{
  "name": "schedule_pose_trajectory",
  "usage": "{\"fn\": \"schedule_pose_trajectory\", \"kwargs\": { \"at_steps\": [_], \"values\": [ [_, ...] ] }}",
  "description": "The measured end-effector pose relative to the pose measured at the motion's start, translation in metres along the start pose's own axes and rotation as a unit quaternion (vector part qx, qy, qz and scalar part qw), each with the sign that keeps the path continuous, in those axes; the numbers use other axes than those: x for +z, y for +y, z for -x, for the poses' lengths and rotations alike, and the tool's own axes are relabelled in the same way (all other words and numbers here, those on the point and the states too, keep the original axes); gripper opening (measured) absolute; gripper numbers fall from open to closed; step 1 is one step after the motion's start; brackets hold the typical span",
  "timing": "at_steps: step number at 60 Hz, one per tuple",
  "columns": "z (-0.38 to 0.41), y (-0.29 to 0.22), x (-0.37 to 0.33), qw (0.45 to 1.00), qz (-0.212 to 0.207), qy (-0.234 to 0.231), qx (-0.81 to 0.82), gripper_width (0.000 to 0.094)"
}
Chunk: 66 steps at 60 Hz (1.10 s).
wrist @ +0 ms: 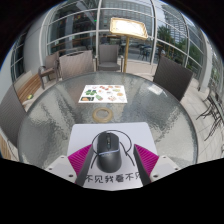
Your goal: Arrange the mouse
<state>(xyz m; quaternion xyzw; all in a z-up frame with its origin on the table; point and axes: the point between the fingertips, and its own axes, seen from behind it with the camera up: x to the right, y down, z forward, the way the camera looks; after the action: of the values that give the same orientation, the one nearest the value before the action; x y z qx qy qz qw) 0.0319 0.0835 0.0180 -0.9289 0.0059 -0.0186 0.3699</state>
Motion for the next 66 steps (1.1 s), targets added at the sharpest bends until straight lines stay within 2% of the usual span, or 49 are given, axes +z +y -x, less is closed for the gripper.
{"fn": "schedule_pose_trajectory", "kwargs": {
  "at_steps": [7,13,17,36,49,66],
  "values": [
    [-0.003,-0.024,-0.051,1.0,-0.026,-0.008,0.006,0.081],
    [-0.008,-0.042,-0.105,0.998,-0.054,-0.012,0.023,0.087],
    [-0.009,-0.046,-0.141,0.997,-0.07,-0.019,0.03,0.0863],
    [-0.012,0.019,-0.257,0.997,-0.073,-0.027,0.016,0.0856],
    [-0.005,0.048,-0.294,0.996,-0.076,-0.037,0.016,0.0857],
    [0.004,0.06,-0.315,0.995,-0.09,-0.042,0.005,0.0856]
  ]
}}
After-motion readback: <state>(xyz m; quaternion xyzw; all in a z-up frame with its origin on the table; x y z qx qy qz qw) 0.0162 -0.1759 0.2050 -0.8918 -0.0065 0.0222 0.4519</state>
